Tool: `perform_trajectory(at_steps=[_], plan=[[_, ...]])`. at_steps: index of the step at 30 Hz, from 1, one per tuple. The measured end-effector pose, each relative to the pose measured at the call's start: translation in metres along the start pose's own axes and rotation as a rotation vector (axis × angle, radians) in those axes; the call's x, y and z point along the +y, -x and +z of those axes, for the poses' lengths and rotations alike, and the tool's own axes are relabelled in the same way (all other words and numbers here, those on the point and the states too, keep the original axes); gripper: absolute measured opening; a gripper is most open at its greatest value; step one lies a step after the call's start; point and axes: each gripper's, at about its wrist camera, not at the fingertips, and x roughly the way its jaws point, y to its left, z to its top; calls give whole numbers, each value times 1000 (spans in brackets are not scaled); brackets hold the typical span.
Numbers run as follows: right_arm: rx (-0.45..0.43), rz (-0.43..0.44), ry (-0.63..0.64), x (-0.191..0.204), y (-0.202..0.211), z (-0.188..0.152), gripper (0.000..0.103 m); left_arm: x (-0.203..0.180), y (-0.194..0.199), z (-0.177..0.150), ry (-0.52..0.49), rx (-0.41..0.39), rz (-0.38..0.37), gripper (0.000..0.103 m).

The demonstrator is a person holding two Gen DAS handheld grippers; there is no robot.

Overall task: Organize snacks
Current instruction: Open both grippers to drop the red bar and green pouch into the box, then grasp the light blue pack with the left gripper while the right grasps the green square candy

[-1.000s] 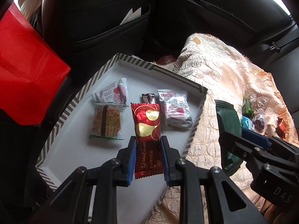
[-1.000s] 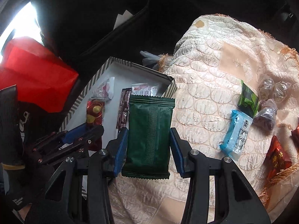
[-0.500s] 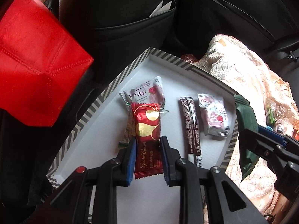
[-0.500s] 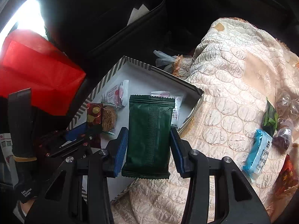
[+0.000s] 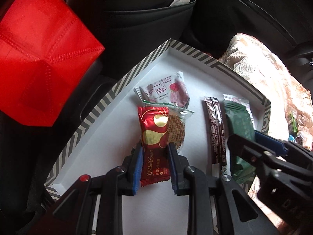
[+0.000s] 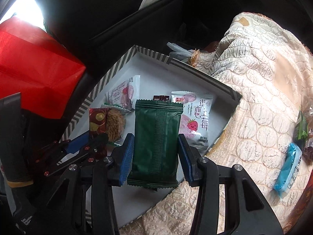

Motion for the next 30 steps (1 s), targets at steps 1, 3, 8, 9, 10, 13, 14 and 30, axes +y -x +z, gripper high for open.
perform_trajectory(at_steps=[1, 3, 8, 9, 10, 13, 14, 30], plan=[[8, -3, 1, 1, -5, 0, 44, 0, -2, 0, 1, 2, 6, 27], [38, -20, 5, 2, -14, 0, 44, 0, -3, -2, 2, -1, 17, 28], [53, 12, -37, -5, -23, -4, 46, 1, -3, -6, 15, -6, 40, 33], [58, 20, -48, -7, -23, -5, 46, 0, -3, -7, 12, -8, 50, 38], [57, 25, -56, -9, -22, -6, 46, -1, -2, -8, 12, -9, 58, 46], [37, 47, -74, -12, -12, -9, 46, -1, 4, -12, 12, -24, 53, 58], [26, 50, -71, -13, -6, -10, 46, -2, 8, -13, 9, -34, 55, 58], [-90, -68, -88, -57, 82, -55, 46, -70, 59, -29, -113, -125, -34, 85]])
